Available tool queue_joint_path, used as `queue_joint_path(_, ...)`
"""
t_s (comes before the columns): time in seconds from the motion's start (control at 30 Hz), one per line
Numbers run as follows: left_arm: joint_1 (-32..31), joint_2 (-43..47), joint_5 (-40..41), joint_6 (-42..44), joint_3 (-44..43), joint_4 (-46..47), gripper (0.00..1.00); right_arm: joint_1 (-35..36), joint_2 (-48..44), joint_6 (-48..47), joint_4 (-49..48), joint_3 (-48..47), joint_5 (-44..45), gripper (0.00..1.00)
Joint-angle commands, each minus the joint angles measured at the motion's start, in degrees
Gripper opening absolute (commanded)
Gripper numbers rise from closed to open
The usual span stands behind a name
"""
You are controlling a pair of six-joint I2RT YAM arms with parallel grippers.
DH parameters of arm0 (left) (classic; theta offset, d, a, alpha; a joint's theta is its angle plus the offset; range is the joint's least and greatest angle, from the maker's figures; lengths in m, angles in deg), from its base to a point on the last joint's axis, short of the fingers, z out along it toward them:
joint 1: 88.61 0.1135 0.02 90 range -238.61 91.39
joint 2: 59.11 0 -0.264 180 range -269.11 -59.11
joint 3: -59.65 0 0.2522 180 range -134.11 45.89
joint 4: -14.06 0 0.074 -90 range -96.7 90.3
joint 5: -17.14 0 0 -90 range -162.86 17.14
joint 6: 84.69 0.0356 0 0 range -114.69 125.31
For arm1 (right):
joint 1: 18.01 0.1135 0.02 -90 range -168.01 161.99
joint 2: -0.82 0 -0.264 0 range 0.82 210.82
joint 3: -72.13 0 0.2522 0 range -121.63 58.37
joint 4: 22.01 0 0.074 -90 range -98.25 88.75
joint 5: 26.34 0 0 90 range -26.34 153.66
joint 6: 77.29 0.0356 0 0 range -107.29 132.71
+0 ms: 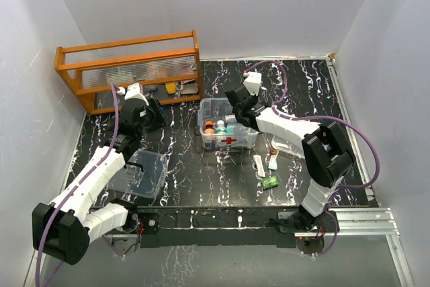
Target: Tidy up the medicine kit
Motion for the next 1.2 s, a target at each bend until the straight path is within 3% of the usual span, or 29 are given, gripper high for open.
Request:
queue_joint_path(0.0, 0.7, 0.2, 0.3, 0.3, 0.5, 1.1, 0.49, -0.3, -2.5, -2.8, -2.3, -2.9, 3.0, 0.32)
queue_joint_path(0.37, 1.2, 0.2, -0.7, 0.4, 0.6, 1.5, 0.50, -0.5, -3.0, -4.1, -1.4, -3.2, -5.5, 0.33)
queue_joint_path(0.67, 1.2, 1.0, -4.5, 3.2, 0.1, 2.5, 0.54, -1.9, -17.4, -2.0, 9.0, -1.2, -6.2, 0.59)
queue_joint_path(1.0, 1.2, 2.0, -7.4, 4.8, 0.3, 3.5, 0.60, -4.0, -33.7, 8.3, 28.4, 10.2, -2.7, 0.70)
queue_joint_path(1.17, 1.2, 2.2, -8.5, 4.9, 0.2, 3.9, 0.61, -5.7, -38.3, 14.0, 30.5, 17.5, -4.7, 0.75)
